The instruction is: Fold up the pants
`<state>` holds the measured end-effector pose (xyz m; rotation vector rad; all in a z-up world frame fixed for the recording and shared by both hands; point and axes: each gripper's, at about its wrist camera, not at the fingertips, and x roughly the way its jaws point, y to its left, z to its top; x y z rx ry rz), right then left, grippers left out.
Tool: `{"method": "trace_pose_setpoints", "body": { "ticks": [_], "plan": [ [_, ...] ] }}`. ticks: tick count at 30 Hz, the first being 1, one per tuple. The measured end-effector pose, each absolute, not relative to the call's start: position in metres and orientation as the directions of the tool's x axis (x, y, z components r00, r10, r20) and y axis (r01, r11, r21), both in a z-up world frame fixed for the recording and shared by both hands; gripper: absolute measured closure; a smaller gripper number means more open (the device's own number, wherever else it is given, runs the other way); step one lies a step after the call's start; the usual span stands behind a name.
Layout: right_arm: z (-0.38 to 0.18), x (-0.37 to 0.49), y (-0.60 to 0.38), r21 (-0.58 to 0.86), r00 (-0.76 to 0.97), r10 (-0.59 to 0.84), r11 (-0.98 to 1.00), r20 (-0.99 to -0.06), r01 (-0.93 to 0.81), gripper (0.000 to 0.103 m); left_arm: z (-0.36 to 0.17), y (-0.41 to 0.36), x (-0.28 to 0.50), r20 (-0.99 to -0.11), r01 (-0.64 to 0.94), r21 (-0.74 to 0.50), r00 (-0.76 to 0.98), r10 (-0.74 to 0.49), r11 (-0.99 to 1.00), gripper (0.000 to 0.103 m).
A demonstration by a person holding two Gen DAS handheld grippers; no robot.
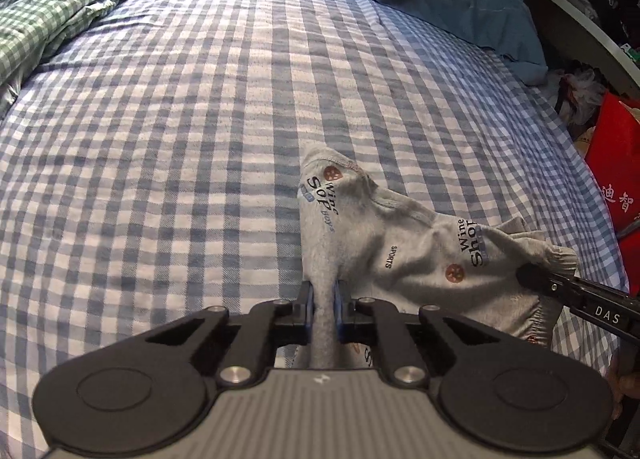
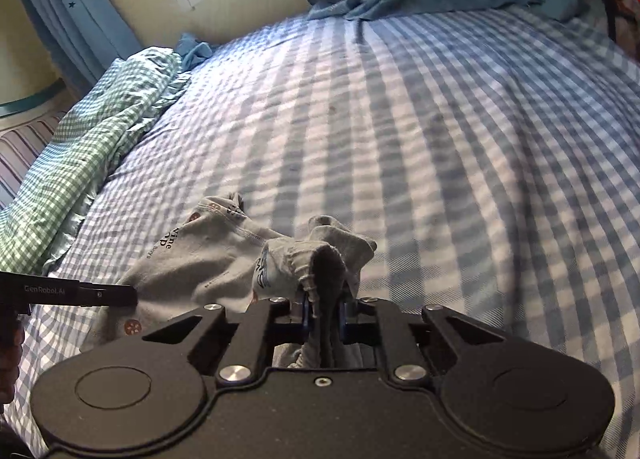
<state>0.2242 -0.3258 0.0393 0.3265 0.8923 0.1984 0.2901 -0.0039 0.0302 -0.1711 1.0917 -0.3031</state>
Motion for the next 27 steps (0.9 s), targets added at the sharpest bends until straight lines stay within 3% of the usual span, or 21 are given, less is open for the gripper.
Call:
{"method": "trace_pose_setpoints", "body": {
  "ticks": [9, 16, 18, 21, 23, 25, 27],
  "plan": [
    [0.054, 0.292, -0.226, 0.351, 0.623, 0.386, 0.918, -0.681, -0.186, 0.09, 0.049, 0.101, 0.318, -0.829, 0.054, -0.232, 0.512, -0.226, 0.971, 0.092],
    [0.037, 0.326, -0.171, 0.329, 0.571, 0.385, 0.922, -0.725, -0.204, 0.089, 0.016, 0.137, 0.331, -0.85, -0.015, -0.255, 0.48, -0.217, 0.967, 0.091],
    [0.033, 0.327, -0.165, 0.304, 0.57, 0.358, 0.933, -0.74, -0.191, 0.087, 0.009, 0.139, 0.328, -0.854, -0.012, -0.256, 0.471, -0.22, 0.967, 0.091],
    [0.03, 0.325, -0.165, 0.269, 0.579, 0.305, 0.951, -0.756, -0.15, 0.073, 0.007, 0.138, 0.321, -0.86, -0.005, -0.238, 0.465, -0.208, 0.971, 0.088],
    [0.031, 0.321, -0.169, 0.258, 0.58, 0.286, 0.957, -0.763, -0.134, 0.056, 0.01, 0.138, 0.314, -0.858, -0.014, -0.227, 0.476, -0.193, 0.974, 0.082],
    [0.033, 0.315, -0.173, 0.246, 0.579, 0.273, 0.961, -0.768, -0.126, 0.042, 0.014, 0.139, 0.308, -0.851, -0.021, -0.23, 0.489, -0.191, 0.973, 0.053],
    [0.037, 0.304, -0.177, 0.235, 0.585, 0.264, 0.964, -0.767, -0.126, 0.033, 0.023, 0.138, 0.295, -0.84, -0.044, -0.216, 0.517, -0.163, 0.975, 0.034]
  ]
}}
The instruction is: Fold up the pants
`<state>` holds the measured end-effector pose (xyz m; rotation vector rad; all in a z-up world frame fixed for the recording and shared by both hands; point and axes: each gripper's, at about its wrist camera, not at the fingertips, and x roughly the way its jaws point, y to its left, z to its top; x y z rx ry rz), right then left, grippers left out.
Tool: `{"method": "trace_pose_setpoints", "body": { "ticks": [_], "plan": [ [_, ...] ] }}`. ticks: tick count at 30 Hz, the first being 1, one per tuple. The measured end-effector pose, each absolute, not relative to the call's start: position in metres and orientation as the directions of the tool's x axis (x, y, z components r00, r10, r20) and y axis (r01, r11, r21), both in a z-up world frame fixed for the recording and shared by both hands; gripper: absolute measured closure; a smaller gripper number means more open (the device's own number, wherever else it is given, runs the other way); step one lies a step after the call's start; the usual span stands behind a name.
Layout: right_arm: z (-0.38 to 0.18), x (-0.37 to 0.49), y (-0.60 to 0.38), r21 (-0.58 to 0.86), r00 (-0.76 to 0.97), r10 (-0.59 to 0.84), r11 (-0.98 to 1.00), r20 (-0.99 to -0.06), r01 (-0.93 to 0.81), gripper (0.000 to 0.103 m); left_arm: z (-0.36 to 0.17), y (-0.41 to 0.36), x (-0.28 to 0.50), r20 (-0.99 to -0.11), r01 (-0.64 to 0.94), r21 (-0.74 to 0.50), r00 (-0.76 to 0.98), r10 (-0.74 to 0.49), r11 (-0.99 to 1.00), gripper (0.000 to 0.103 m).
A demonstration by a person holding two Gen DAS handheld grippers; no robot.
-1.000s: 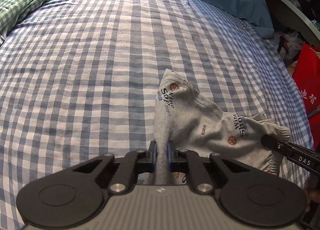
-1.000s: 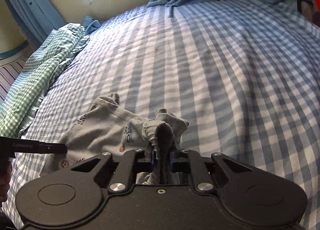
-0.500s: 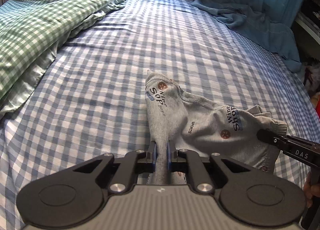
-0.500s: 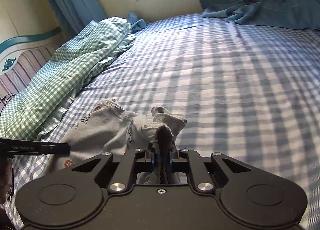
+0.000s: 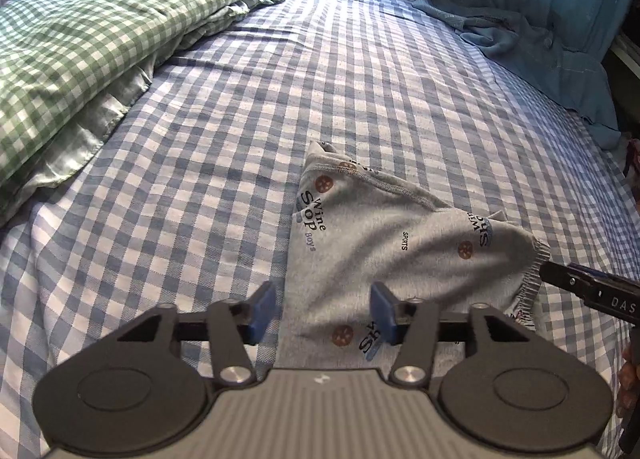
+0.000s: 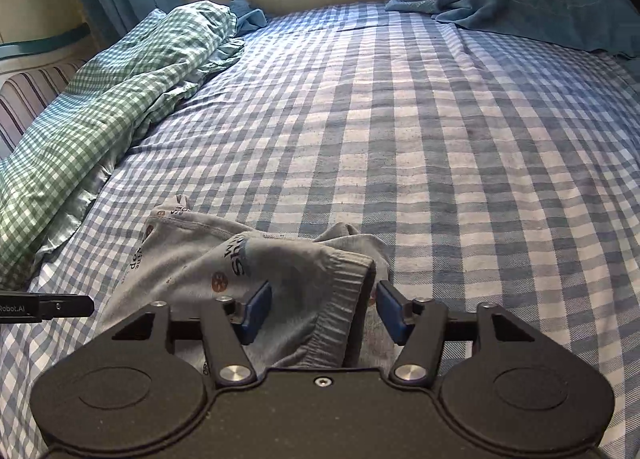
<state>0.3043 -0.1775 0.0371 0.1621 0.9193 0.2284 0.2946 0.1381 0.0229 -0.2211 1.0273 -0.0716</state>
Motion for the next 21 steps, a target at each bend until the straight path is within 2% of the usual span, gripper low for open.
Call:
{"method": "trace_pose_setpoints", "body": {
  "ticks": [2, 4, 6, 8, 13, 21],
  "plan": [
    [0.042, 0.29, -0.182, 0.229, 0.593, 0.258, 0.965, -0.763, -0.127, 0.021, 0.031, 0.136, 0.28, -0.828, -0.061, -0.203, 0.544, -0.138, 0.977, 0.025],
    [0.049, 0.272, -0.186, 0.231, 0.6, 0.266, 0.963, -0.755, -0.136, 0.013, 0.039, 0.133, 0.264, -0.822, -0.083, -0.19, 0.558, -0.112, 0.978, 0.01],
    [0.058, 0.251, -0.188, 0.225, 0.616, 0.268, 0.963, -0.74, -0.149, 0.007, 0.046, 0.129, 0.244, -0.804, -0.111, -0.177, 0.59, -0.079, 0.978, 0.002],
    [0.066, 0.229, -0.19, 0.216, 0.641, 0.267, 0.963, -0.72, -0.16, 0.001, 0.053, 0.124, 0.221, -0.78, -0.124, -0.157, 0.624, -0.046, 0.98, 0.0],
    [0.076, 0.178, -0.192, 0.205, 0.639, 0.287, 0.958, -0.714, -0.201, 0.001, 0.054, 0.103, 0.169, -0.778, -0.127, -0.079, 0.627, 0.018, 0.989, 0.0],
    [0.074, 0.128, -0.195, 0.214, 0.588, 0.331, 0.941, -0.738, -0.261, 0.001, 0.046, 0.074, 0.107, -0.789, -0.085, -0.032, 0.614, 0.027, 0.996, 0.0]
  ]
}}
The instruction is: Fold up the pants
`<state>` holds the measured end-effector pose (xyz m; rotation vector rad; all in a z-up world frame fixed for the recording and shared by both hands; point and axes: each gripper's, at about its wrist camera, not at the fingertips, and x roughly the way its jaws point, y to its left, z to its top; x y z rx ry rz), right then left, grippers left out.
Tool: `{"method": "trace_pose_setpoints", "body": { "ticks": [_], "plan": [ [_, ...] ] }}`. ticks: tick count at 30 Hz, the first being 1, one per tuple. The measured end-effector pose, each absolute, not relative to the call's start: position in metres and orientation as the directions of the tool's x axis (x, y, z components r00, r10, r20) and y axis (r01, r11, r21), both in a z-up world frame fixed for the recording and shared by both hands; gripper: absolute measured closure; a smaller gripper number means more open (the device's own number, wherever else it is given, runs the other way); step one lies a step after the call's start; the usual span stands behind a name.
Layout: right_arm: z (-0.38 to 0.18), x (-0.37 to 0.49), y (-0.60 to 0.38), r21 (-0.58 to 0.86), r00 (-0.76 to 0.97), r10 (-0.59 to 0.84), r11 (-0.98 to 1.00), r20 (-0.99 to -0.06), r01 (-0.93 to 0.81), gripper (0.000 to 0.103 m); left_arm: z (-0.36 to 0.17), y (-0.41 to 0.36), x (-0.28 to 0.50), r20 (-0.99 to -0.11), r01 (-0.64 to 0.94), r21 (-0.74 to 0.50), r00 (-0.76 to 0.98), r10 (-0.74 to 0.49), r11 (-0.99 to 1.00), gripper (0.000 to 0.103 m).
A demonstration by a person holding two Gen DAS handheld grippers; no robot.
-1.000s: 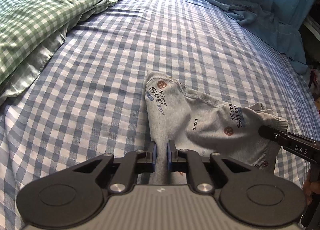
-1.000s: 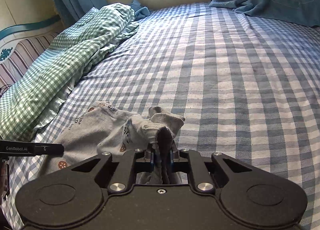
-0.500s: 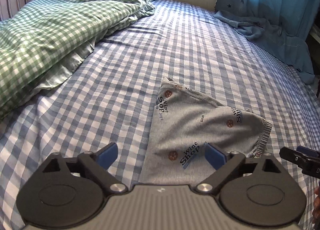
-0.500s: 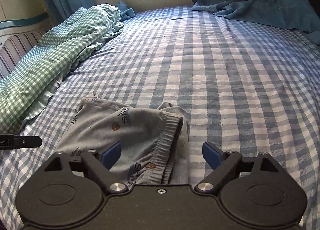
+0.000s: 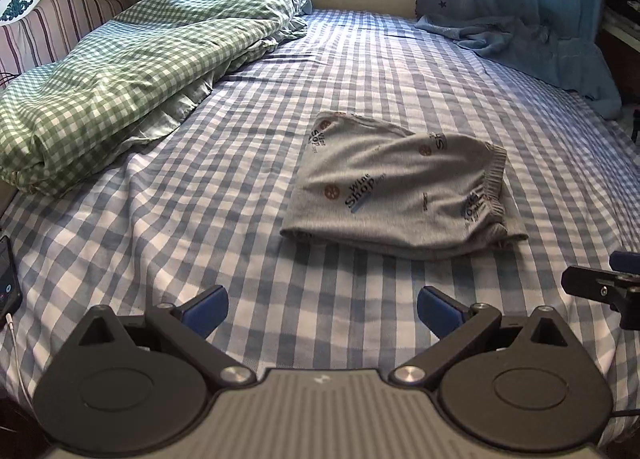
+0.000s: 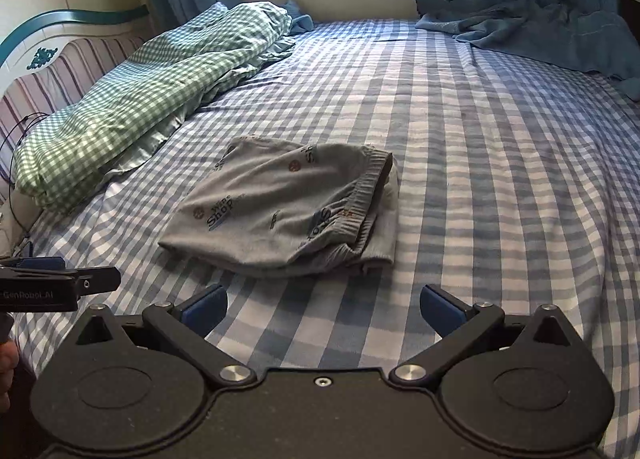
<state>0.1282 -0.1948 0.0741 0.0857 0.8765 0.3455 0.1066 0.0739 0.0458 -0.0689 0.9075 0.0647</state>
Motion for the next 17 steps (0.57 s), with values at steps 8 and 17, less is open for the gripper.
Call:
{"method": "trace_pose_setpoints", "body": {
  "ticks": [8, 17],
  "plan": [
    [0.075, 0.116, -0.204, 0.222, 0.581, 0.351, 0.933, -0.735, -0.283, 0.001, 0.046, 0.057, 0.084, -0.787, -0.069, -0.026, 0.616, 0.022, 0.997, 0.0],
    [0.075, 0.112, -0.213, 0.24, 0.569, 0.373, 0.924, -0.733, -0.297, 0.001, 0.05, 0.049, 0.08, -0.778, -0.075, -0.008, 0.627, 0.041, 0.997, 0.0]
  ]
}}
